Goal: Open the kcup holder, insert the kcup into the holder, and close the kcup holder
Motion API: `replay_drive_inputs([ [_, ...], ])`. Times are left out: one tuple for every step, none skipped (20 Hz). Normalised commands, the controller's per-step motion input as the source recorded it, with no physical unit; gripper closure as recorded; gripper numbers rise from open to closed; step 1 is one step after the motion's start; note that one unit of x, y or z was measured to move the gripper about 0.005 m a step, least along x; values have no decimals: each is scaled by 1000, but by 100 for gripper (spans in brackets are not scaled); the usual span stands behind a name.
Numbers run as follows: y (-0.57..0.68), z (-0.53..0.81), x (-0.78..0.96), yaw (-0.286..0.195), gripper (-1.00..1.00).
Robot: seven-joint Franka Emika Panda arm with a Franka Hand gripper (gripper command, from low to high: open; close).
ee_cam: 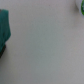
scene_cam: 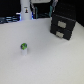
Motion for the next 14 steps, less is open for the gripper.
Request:
replay_drive_inputs([
  [200, 106, -102, -25, -100],
  [638, 145, -285, -158, -100],
  [566, 163, -210, -127, -100],
  [661, 157, -266, -163, -100],
  [689, 183, -243, -171, -100],
  [688, 160, -233, -172, -100],
  [685, 168, -252, -171, -100],
  [684, 176, -266, -170, -100],
  [682, 151, -268, -172, -100],
  [677, 111, -284, -172, -100],
  [678, 73, -274, -176, -100],
  [678, 13, -254, -181, -100],
  [683, -1, -260, -180, -100],
  [691, -1, -255, -179, -100],
])
